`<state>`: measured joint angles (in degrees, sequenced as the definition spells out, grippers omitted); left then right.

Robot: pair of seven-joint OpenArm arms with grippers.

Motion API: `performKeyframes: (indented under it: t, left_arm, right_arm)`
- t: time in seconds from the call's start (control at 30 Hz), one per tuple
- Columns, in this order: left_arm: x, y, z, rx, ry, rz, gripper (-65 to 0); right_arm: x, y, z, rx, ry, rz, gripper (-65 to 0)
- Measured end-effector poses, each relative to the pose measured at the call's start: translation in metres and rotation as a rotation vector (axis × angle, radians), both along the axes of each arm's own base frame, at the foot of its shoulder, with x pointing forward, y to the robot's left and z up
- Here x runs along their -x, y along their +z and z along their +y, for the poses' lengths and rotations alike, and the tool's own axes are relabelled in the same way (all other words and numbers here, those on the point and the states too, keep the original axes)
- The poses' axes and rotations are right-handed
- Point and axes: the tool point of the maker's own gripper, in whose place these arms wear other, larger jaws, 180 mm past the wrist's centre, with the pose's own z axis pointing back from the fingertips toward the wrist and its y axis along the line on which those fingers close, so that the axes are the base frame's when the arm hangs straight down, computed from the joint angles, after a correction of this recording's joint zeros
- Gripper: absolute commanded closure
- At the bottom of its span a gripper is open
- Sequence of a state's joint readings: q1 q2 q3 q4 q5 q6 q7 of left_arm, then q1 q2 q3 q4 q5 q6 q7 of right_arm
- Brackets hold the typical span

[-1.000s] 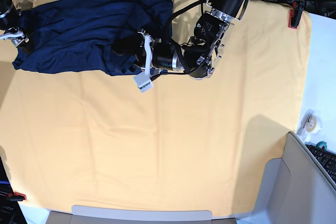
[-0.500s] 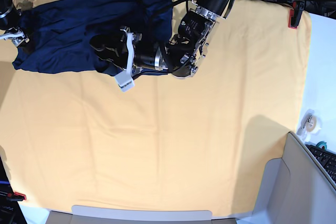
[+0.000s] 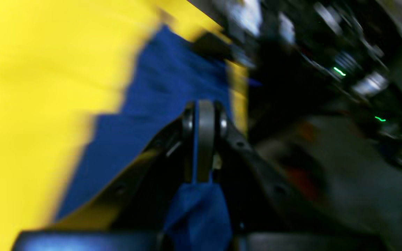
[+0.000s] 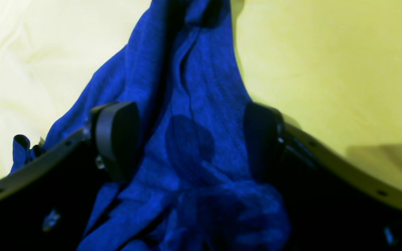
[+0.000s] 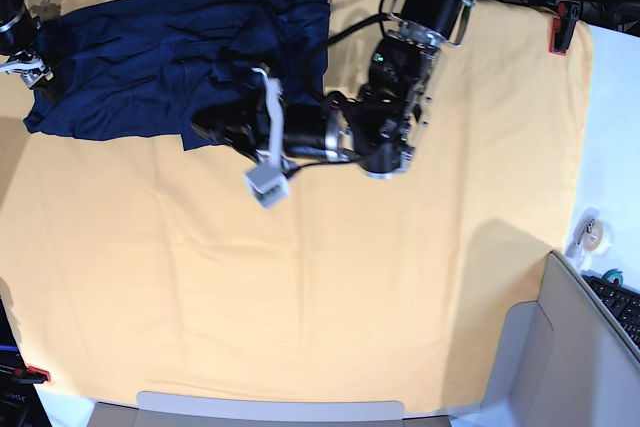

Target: Fold the T-shirt properly

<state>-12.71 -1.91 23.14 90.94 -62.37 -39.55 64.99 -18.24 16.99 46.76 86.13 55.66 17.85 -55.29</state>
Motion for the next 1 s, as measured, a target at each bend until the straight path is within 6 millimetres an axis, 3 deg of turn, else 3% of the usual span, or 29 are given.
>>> performKeyframes:
  t: [0.13,0.23,0.47,0.67,0.87,1.0]
  left_arm:
    - [-0.008,-0.039,0.056,-0.158,0.089,0.047,-0.1]
    - [-0.002,-0.056,0.071,-0.178,0.163,0.140,-0.1]
    - [0.016,-0.071,0.077,-0.201,0.205,0.217,-0.1]
    - [0.027,-0.063,0.068,-0.177,0.182,0.208,-0.1]
    - [0.044,-0.098,0.080,-0.315,0.194,0.209,-0.1]
    - [0.044,-0.105,0.082,-0.371,0.205,0.171,-0.1]
  right_arm:
    - [0.000,-0.001,0.002,-0.008,-0.015,-0.015,-45.9]
    - [0.000,-0.001,0.002,-0.008,-0.013,-0.017,-45.9]
    - [-0.004,0.001,0.003,-0.009,-0.009,-0.021,-45.9]
    - [-0.004,0.000,0.003,-0.011,-0.009,-0.022,-45.9]
    - [-0.004,0.000,0.003,-0.011,-0.010,-0.022,-45.9]
    - [-0.004,0.000,0.003,-0.011,-0.010,-0.022,-45.9]
